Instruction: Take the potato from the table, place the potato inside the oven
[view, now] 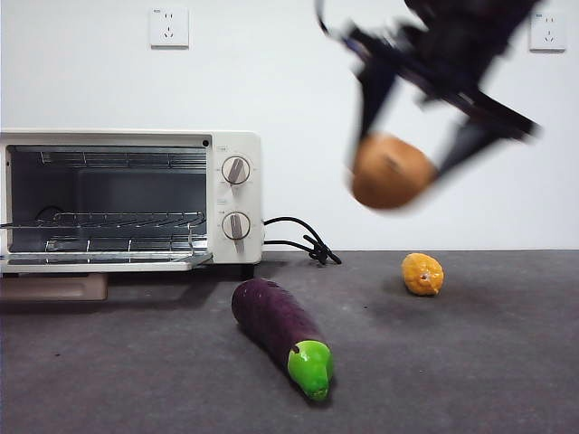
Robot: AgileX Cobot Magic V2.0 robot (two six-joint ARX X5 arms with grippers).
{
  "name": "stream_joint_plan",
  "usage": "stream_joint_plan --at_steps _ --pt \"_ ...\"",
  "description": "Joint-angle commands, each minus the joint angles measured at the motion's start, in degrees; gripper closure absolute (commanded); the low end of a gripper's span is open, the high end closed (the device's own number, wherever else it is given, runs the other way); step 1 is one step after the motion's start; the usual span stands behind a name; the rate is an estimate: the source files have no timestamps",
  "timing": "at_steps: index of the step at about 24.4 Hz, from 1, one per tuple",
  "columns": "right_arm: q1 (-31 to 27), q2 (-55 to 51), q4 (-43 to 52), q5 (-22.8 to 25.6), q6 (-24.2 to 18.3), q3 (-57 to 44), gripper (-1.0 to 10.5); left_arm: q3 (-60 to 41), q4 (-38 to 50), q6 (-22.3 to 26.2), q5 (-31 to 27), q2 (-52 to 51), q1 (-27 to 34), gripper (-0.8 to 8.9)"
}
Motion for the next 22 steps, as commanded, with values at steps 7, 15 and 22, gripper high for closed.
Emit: stream_joint_plan --at_steps 7,15,22 --pt "14.1 3.5 35.2 8.9 1.0 1.1 9.5 -0.3 -0.1 -1.9 -2.9 -4.2 -0.1 8.18" --pt "15.4 17.3 43.0 8.3 4.5 12.7 9.5 -0.3 -0.1 -4.0 -3.1 -8.7 -0.1 8.18" --pt "15.9 30.3 38.8 8.3 3.9 28.1 9.5 -0.3 -0.1 -3.9 -3.2 -8.8 -0.1 8.18"
